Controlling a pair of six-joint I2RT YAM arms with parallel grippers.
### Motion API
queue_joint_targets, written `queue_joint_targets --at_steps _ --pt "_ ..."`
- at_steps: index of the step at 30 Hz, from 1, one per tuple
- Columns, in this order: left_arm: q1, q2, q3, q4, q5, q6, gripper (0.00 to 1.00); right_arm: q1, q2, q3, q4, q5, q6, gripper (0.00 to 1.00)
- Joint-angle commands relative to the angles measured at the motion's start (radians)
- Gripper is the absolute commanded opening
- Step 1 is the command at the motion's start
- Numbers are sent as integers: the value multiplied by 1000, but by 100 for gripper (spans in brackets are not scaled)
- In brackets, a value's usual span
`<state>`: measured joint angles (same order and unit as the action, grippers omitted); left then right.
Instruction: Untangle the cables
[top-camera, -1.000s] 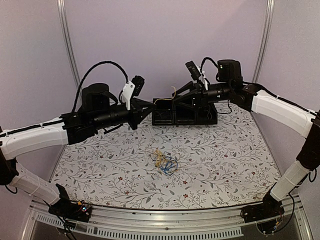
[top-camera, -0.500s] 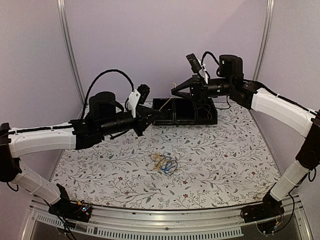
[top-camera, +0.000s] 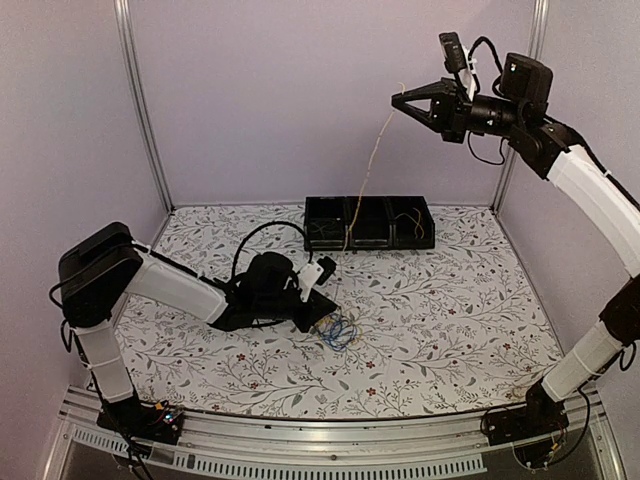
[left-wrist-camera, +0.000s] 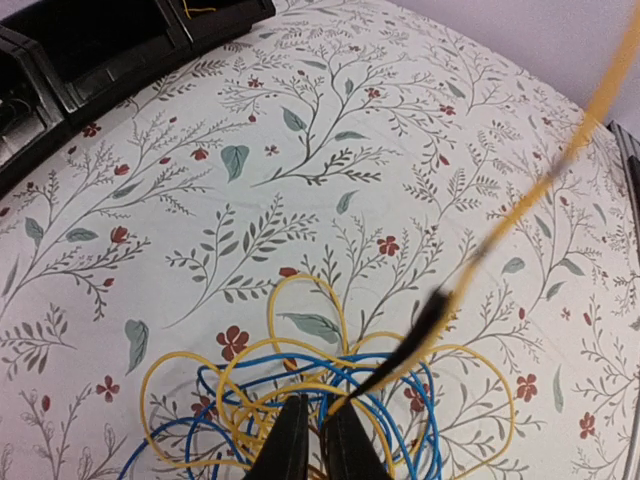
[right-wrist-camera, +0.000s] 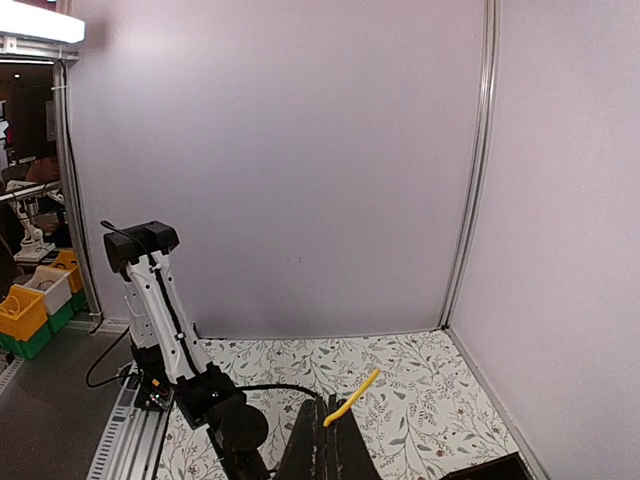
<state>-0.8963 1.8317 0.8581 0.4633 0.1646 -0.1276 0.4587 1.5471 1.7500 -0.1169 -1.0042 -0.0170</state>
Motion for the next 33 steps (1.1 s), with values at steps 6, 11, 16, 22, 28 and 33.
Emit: queue_joint_targets --at_steps 6,11,16,22,28,33 --pt "15 102 -33 107 1 -37 4 -133 -38 191 -11 -25 46 0" --pt "35 160 -35 124 15 -58 7 -183 -22 336 -30 -19 57 0" --pt "42 180 -56 145 -4 -72 12 -247 -15 429 -29 -1 77 0" --pt "62 185 -96 174 6 -79 8 -340 -15 484 17 17 131 0" --pt "77 178 -143 206 1 -82 0 -499 18 615 79 48 207 0" --pt "112 150 -190 220 -40 -122 0 -619 22 622 92 87 250 0"
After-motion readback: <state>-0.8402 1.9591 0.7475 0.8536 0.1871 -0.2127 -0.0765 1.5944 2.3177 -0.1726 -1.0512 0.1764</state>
